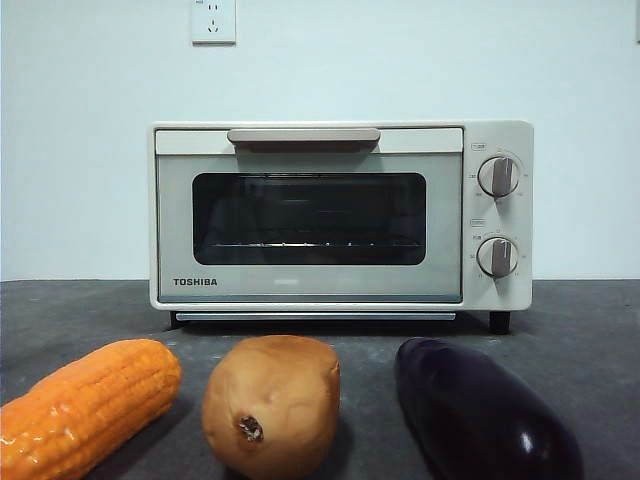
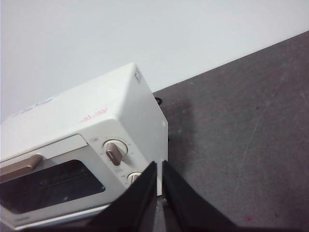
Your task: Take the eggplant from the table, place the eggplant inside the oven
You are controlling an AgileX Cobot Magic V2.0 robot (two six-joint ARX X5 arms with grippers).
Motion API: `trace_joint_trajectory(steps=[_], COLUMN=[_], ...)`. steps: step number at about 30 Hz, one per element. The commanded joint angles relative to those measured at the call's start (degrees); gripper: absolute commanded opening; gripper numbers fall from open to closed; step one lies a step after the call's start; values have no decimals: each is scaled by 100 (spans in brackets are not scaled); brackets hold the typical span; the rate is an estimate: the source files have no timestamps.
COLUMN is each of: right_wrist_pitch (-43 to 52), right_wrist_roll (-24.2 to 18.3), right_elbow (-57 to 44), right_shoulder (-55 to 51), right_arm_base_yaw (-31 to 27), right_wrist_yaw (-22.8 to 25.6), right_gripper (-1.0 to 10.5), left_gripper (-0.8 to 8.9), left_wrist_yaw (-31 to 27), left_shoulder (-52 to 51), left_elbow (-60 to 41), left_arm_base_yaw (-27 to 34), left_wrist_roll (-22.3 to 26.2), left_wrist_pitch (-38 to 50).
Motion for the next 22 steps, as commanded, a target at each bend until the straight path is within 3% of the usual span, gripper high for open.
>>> trace_joint_trajectory(steps=[1,7,13,17,19,22], right_wrist_pitch=[-310,-1401,-2304,-2590,-2660,-2680], right_wrist_roll=[-343,-678,-927,-927,-927,-901], right_elbow=[555,1513,2085,2162,2162,2162], right_shoulder=[402,1252,1950,2356,2535,2837], right_arm_base_yaw=[-2,26,398,876,1204,1801], right_wrist_yaw=[-291,-970,-2026,-2758,-2826,-2782], right_gripper=[4,4,9,193,287,326], left_gripper=[4,4,4,4,4,4], left_wrist_yaw=[59,496,1134,1298,1309,1307], left_shoulder=[409,1231,1834,2015,2050,2052], left_elbow=[516,1384,1937,2061,2076,2076], left_arm_base_yaw=[0,-9,-26,-28,-28,-28], left_wrist_roll=[286,673,782,785,793,796], left_wrist_pitch=[-162,-654,-1016,-1010,-1012,-1010])
